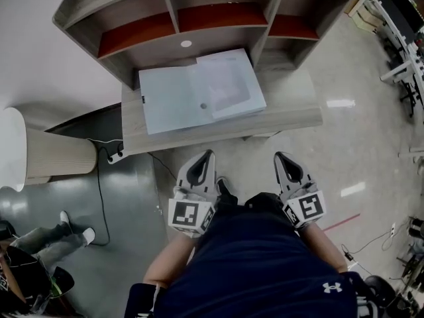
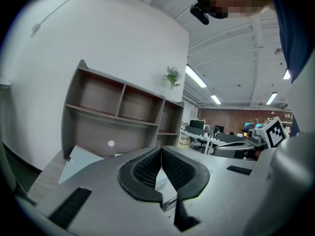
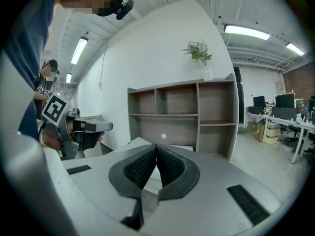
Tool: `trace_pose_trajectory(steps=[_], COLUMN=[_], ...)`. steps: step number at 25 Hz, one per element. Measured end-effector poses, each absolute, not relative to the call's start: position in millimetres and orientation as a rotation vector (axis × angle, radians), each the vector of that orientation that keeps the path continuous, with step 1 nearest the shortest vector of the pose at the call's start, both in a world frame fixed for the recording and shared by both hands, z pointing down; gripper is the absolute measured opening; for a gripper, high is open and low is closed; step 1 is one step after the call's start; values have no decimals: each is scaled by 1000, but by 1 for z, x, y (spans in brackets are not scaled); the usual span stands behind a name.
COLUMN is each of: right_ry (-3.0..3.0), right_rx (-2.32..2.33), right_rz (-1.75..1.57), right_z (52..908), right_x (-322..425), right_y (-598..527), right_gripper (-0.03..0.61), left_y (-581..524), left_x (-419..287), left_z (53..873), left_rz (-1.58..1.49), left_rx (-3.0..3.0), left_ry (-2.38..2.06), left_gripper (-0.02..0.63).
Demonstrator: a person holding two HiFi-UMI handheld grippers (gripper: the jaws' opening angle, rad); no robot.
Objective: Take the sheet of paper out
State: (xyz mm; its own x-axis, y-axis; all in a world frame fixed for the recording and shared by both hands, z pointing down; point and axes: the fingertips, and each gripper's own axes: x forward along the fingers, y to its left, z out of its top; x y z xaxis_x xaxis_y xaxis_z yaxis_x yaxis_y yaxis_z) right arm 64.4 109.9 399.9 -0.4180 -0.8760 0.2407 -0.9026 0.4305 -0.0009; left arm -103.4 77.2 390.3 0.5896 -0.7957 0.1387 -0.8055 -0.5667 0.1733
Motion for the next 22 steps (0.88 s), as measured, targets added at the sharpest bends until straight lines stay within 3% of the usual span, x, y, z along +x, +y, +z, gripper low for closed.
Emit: trace_pose_trajectory(steps=[12, 22], right_ry=[-2514, -2599], right_rx=[1448, 1365], right_rz=[245, 277], right_z=[418, 422], right_x=[45, 74], right_y=[72, -4], right_gripper=[14, 14], left_y=[41, -25], left_x=[-110, -96], left_z=[413, 442], left_rz=[88, 194], left_rx=[2506, 2377], left_ry=[-1340, -1417], left_gripper=[15, 15])
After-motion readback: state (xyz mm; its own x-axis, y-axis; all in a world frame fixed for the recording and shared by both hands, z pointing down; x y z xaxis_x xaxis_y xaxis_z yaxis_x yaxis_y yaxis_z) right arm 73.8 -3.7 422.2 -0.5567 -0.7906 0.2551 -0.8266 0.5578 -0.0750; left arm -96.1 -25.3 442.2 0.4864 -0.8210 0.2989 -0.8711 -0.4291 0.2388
